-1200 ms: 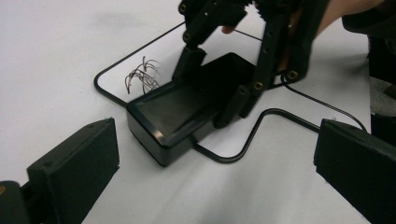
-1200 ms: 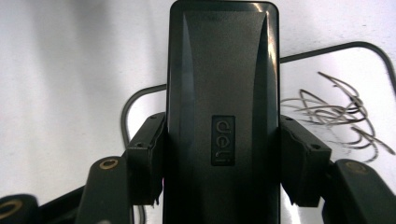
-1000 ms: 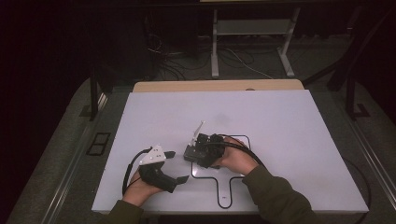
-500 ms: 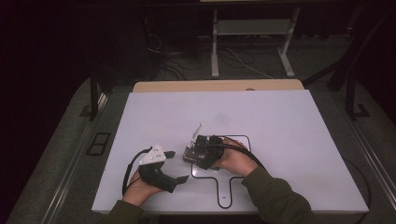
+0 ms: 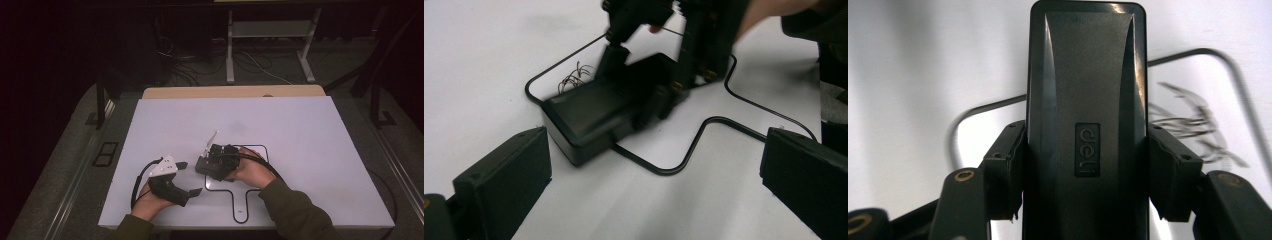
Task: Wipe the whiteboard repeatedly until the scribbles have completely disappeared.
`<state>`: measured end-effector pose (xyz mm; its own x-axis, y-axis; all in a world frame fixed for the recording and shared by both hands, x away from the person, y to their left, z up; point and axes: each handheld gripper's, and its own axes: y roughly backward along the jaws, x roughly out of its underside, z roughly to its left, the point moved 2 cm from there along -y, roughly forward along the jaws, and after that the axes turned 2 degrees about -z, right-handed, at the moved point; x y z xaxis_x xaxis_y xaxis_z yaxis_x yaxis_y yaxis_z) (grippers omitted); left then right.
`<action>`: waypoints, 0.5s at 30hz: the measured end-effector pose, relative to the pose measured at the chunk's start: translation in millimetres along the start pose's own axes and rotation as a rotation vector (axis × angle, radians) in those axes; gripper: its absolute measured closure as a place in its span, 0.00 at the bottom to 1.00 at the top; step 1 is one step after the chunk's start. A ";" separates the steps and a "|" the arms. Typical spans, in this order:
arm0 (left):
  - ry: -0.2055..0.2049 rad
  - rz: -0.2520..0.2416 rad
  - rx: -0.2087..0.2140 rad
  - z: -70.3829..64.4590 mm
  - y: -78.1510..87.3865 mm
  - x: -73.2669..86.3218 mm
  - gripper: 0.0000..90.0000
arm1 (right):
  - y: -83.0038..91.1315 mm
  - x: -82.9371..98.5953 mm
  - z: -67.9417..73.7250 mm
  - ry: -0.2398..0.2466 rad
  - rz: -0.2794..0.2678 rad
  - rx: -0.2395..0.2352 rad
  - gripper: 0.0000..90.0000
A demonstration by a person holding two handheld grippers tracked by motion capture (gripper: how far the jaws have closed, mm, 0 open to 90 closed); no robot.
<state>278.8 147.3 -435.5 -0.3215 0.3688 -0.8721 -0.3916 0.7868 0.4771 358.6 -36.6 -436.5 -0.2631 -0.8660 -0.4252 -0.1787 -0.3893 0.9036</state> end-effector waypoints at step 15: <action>0.001 -0.001 0.002 0.0 -0.1 0.2 0.00 | -7.2 -7.2 -56.9 -0.126 0.014 0.094 0.43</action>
<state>278.8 147.2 -435.7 -0.3221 0.3674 -0.8725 -0.3900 0.7883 0.4759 415.8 -45.4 -437.0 -0.3821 -0.8227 -0.4210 -0.2604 -0.3413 0.9032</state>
